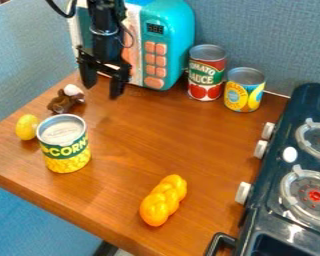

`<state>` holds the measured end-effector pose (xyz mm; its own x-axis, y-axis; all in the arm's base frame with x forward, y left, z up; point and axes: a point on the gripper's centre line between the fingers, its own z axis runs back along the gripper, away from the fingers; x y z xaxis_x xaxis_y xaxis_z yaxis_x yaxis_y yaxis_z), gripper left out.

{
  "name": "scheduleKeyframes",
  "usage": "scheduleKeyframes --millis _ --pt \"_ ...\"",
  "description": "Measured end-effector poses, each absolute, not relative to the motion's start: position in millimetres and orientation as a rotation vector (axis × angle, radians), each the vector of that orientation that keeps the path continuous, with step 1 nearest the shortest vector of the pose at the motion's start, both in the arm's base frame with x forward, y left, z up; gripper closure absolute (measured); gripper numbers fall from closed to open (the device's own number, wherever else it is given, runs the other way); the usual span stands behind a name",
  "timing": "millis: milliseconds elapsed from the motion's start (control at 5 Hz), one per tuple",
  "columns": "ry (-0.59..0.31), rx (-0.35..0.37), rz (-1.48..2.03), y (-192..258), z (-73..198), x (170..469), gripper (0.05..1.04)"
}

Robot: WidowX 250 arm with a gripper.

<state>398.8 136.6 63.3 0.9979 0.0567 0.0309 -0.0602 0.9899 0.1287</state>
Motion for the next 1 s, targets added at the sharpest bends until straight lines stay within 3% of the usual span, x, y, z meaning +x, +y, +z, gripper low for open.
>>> scheduleKeyframes --millis 600,1000 --pt "0.058 0.192 0.130 154.0 66.2 381.8 0.083" --pt "0.060 0.162 0.175 180.7 72.7 372.1 0.083"
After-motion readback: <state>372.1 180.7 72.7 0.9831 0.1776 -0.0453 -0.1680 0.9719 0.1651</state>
